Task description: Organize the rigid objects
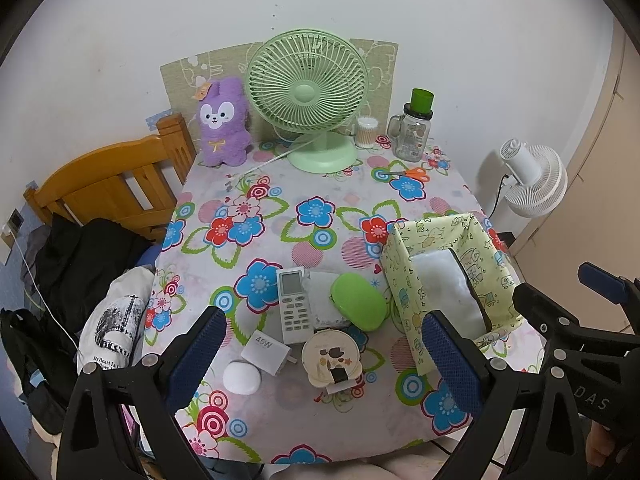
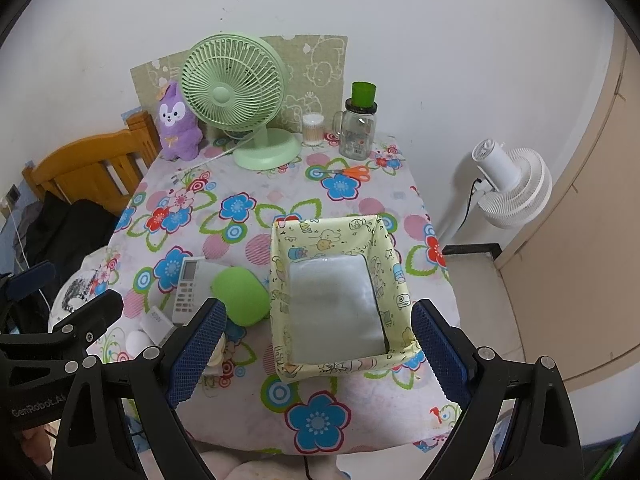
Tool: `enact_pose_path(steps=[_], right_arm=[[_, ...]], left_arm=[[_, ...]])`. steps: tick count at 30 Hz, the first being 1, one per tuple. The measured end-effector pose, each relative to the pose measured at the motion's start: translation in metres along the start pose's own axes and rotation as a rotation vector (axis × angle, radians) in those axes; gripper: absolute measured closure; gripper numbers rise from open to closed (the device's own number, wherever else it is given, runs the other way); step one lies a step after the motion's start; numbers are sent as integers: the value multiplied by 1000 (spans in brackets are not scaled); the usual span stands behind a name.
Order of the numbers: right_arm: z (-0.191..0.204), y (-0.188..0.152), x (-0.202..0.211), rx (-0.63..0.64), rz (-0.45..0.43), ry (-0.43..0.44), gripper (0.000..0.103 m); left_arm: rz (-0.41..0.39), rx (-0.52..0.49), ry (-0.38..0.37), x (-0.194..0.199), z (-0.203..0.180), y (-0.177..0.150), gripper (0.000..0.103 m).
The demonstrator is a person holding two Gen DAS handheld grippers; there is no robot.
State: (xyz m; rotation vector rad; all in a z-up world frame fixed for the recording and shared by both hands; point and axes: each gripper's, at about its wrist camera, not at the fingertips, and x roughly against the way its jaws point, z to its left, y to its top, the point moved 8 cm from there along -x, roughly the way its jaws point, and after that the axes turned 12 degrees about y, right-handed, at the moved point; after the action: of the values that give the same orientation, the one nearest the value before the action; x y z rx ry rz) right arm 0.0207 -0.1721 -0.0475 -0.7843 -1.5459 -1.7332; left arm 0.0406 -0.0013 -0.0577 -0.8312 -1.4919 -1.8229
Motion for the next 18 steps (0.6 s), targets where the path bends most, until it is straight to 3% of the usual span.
enact_pose_path(steps=[18], right_arm=[[-6,3,-7,7,16,27,8]], left_arm=[[-3,17,12,-3,-8,1,3]])
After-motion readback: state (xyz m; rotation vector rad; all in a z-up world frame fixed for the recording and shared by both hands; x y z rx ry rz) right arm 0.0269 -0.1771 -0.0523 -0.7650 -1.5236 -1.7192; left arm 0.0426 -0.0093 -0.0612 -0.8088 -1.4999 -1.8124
